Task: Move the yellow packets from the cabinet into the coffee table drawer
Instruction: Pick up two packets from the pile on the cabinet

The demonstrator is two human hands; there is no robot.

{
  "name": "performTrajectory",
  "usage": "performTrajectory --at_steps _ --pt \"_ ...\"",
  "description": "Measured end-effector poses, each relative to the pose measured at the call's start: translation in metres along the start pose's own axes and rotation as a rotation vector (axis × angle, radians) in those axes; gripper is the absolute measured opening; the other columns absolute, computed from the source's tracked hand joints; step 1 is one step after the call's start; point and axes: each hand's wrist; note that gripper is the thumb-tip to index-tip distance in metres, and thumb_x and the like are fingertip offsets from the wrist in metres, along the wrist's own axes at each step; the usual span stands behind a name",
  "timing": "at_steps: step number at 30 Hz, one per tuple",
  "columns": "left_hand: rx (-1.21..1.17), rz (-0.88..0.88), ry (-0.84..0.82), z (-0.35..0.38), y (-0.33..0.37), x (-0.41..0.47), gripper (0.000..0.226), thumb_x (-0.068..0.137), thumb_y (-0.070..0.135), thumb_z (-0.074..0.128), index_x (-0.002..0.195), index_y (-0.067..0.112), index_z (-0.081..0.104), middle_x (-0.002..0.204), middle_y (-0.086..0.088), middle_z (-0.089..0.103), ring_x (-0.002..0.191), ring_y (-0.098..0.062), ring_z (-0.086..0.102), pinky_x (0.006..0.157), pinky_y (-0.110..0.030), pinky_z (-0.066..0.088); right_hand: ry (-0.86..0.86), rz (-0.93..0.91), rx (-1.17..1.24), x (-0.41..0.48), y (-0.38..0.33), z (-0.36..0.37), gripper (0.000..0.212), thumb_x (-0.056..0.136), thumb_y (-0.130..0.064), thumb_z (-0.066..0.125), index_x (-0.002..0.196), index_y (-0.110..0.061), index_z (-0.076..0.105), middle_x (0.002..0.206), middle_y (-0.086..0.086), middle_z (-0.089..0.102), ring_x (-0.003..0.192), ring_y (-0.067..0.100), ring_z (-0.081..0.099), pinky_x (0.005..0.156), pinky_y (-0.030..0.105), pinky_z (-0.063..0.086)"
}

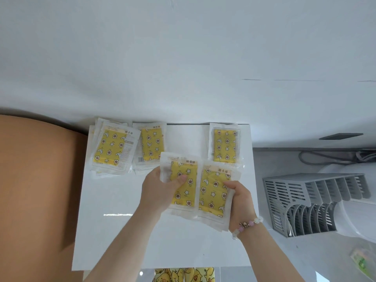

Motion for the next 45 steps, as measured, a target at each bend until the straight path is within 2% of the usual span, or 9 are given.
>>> performTrajectory --at_steps 3,8,12,17,24,27,31,41,45 --pt "-0.148 -0.069 -0.128 -0.009 0.003 0.000 0.025 0.077 0.012 0.076 0.099 0.019 0.066 0.089 0.001 0.074 0.073 -0.012 0.072 0.054 -0.021 0.054 0.021 0.026 -0.054 0.004 -0.002 -0.008 0.026 0.089 -0.013 0.044 0.100 -0.009 0.067 0.096 0.015 0.072 0.082 0.032 0.070 0.079 0.047 0.052" --pt "-0.010 -0.055 -0.123 0.000 -0.004 0.000 0.023 0.073 0.016 0.080 0.094 0.020 0.070 0.090 0.002 0.075 0.083 -0.017 0.071 0.078 -0.036 0.057 0.052 -0.008 -0.203 0.004 0.004 -0.003 0.024 0.086 -0.006 0.059 0.109 -0.005 0.067 0.103 0.018 0.071 0.092 0.035 0.069 0.084 0.054 0.053" --pt "-0.016 -0.106 -0.231 0.003 -0.008 0.002 0.024 0.074 0.013 0.079 0.096 0.018 0.070 0.090 0.000 0.075 0.079 -0.018 0.072 0.070 -0.034 0.058 0.179 -0.055 -0.279 0.002 0.005 0.000 0.034 0.067 -0.014 0.079 0.100 -0.007 0.072 0.096 0.015 0.073 0.088 0.035 0.070 0.084 0.053 0.054" --pt "-0.045 -0.244 -0.356 0.002 -0.017 0.004 0.026 0.082 0.016 0.071 0.108 0.014 0.068 0.096 -0.001 0.074 0.083 -0.013 0.071 0.059 -0.021 0.054 0.179 -0.078 -0.311 -0.002 0.005 0.001 0.037 0.057 -0.020 0.082 0.092 -0.010 0.073 0.089 0.011 0.075 0.084 0.031 0.072 0.083 0.051 0.055" --pt "-0.147 -0.311 -0.269 0.001 -0.026 0.001 0.045 0.062 0.019 0.082 0.105 0.011 0.069 0.095 -0.004 0.074 0.090 -0.017 0.068 0.093 -0.037 0.046 0.131 -0.098 -0.262 0.000 0.012 -0.004 0.043 0.059 -0.024 0.080 0.099 -0.014 0.072 0.101 0.011 0.073 0.094 0.031 0.070 0.088 0.052 0.052" --pt "-0.211 -0.288 -0.222 0.002 -0.019 -0.005 0.026 0.075 0.012 0.076 0.099 0.015 0.064 0.094 -0.001 0.071 0.079 -0.008 0.063 0.087 -0.028 0.039 0.158 -0.092 -0.298 -0.007 0.007 -0.011 0.029 0.072 -0.014 0.077 0.100 -0.012 0.072 0.100 0.010 0.073 0.096 0.030 0.069 0.091 0.051 0.051" --pt "-0.298 -0.233 -0.219 -0.005 0.008 -0.026 0.030 0.086 0.013 0.066 0.114 0.010 0.055 0.107 -0.004 0.068 0.081 -0.011 0.067 0.050 -0.018 0.052 0.199 -0.103 -0.360 -0.037 -0.012 -0.009 0.019 0.082 -0.011 0.070 0.101 -0.013 0.071 0.098 0.008 0.074 0.097 0.029 0.068 0.095 0.048 0.050" --pt "-0.032 0.046 -0.386 -0.013 0.128 -0.144 0.009 0.091 0.018 0.062 0.099 0.014 0.065 0.081 0.001 0.075 0.074 -0.016 0.071 0.053 -0.024 0.052 0.193 -0.135 -0.502 -0.176 -0.097 0.020 0.028 0.083 -0.020 0.072 0.107 -0.005 0.069 0.102 0.009 0.072 0.097 0.026 0.067 0.096 0.044 0.049" --pt "0.112 0.225 -0.477 0.000 0.168 -0.186 0.021 0.088 0.004 0.063 0.107 0.012 0.065 0.094 -0.005 0.075 0.085 -0.024 0.071 0.072 -0.037 0.057 0.200 -0.211 -0.585 -0.230 -0.124 0.018 0.054 0.060 -0.045 0.079 0.106 -0.016 0.072 0.110 0.005 0.070 0.101 0.024 0.067 0.098 0.047 0.048"
Point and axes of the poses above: each hand's wrist, its own x-axis towards the middle knuckle, its own z-axis out of the palm, y = z × x
